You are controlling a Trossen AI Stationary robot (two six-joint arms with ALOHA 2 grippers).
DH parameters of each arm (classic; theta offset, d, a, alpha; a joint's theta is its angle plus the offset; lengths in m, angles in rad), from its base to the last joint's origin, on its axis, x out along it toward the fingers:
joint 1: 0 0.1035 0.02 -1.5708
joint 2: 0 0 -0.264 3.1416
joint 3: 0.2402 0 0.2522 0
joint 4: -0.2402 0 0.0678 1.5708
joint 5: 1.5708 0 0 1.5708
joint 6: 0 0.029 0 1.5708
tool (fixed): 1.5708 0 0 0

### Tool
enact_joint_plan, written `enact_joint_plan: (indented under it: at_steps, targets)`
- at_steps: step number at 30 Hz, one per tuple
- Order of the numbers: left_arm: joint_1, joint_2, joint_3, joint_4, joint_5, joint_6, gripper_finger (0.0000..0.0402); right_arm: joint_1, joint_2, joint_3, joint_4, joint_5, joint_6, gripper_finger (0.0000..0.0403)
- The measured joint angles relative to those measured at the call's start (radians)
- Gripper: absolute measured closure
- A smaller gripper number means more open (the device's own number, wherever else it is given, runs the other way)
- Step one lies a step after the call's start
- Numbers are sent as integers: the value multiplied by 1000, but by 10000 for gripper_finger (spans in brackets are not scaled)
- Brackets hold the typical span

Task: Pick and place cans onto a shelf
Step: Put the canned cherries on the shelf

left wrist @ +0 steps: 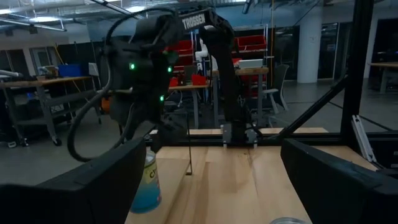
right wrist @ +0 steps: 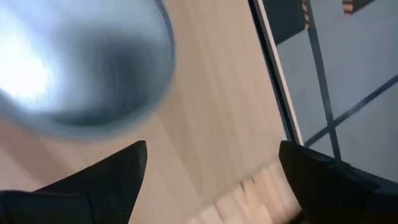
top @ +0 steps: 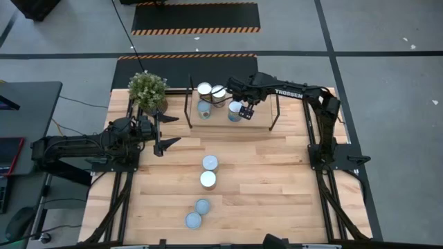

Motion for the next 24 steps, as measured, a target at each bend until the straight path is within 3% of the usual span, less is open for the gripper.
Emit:
enact_joint_plan:
  at_steps: [8, 16, 20, 24]
  targets:
    - [0, 0, 0, 0, 0, 5, 24, 17, 8, -71, 220, -91, -2, 30]
    - [0, 0, 0, 2, 0, 8, 24, 70, 8, -68, 283, -124, -6, 30]
    - [0, 0, 0, -2, 0, 8, 24, 73, 8, -52, 161, -94, 6, 30]
    - [0, 0, 0, 4, 0, 8, 24, 63, 8, -60, 160, 26, 9, 30]
